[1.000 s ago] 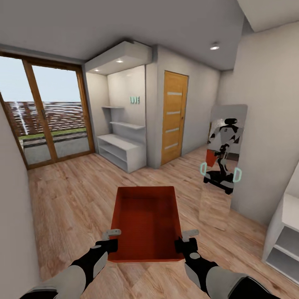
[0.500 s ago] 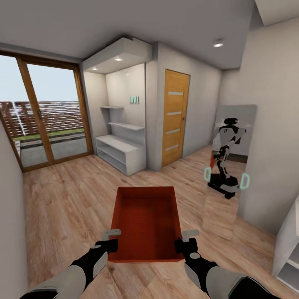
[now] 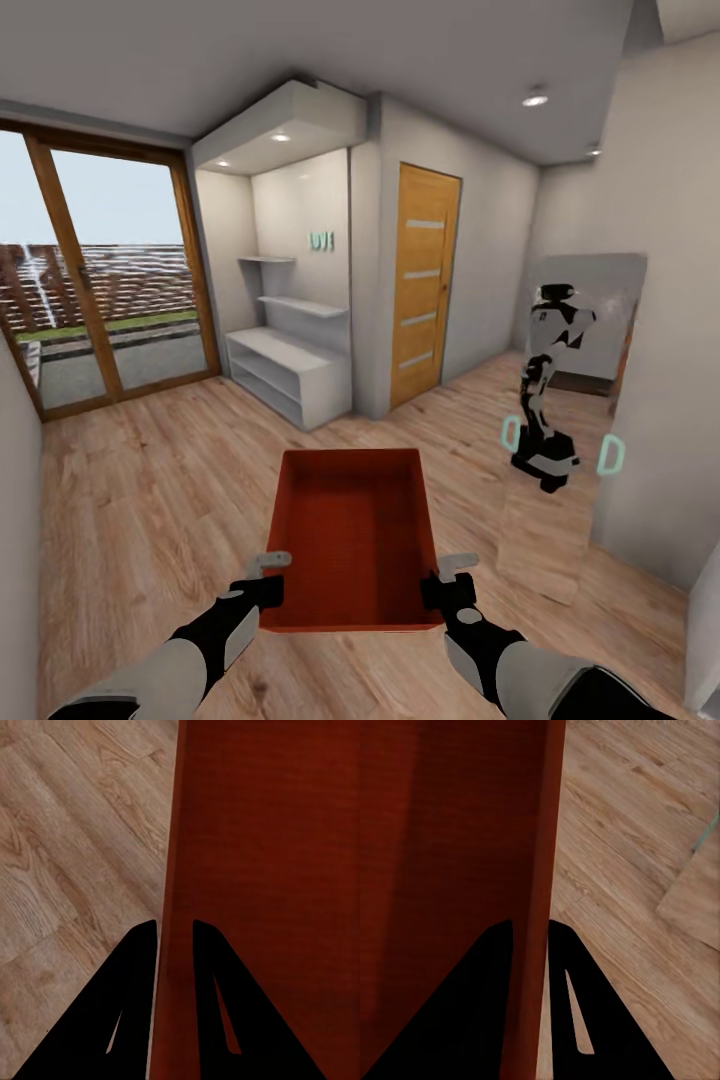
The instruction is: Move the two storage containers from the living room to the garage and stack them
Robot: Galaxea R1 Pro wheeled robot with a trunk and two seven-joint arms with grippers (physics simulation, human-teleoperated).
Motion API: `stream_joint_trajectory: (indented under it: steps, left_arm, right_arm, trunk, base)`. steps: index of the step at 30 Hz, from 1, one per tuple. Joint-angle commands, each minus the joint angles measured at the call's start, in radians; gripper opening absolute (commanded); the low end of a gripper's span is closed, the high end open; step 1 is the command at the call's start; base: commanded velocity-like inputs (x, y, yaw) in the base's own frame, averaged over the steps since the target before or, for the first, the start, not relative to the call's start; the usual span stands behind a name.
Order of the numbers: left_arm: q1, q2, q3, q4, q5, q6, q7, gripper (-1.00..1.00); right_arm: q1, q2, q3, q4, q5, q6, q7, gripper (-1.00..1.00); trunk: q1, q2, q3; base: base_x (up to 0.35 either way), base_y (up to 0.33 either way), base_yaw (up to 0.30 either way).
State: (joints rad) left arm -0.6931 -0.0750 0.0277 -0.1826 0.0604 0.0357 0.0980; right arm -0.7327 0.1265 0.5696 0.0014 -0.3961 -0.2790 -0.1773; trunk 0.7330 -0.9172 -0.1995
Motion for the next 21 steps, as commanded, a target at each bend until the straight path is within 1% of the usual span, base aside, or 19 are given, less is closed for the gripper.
stream_joint_trajectory:
  steps: [1, 12, 21]
  left_arm:
    - [0.0, 0.0, 0.001, -0.005, -0.006, -0.054, 0.009, -1.0]
    - [0.0, 0.0, 0.001, -0.005, -0.005, -0.054, 0.009, -1.0]
    - [0.0, 0.0, 0.001, -0.005, -0.005, -0.054, 0.008, -1.0]
  right_arm:
    - [-0.001, 0.001, -0.039, 0.0, 0.007, 0.003, 0.005, -1.0]
    - [-0.001, 0.001, -0.039, 0.0, 0.007, 0.003, 0.005, -1.0]
    - [-0.001, 0.001, -0.039, 0.0, 0.007, 0.003, 0.005, -1.0]
  trunk:
    - [0.001, -0.001, -0.001]
    - [0.001, -0.001, -0.001]
    - [0.001, -0.001, -0.001]
  base:
    - [0.321, 0.0, 0.0]
    - [0.321, 0.008, 0.0]
    - [0.321, 0.108, 0.0]
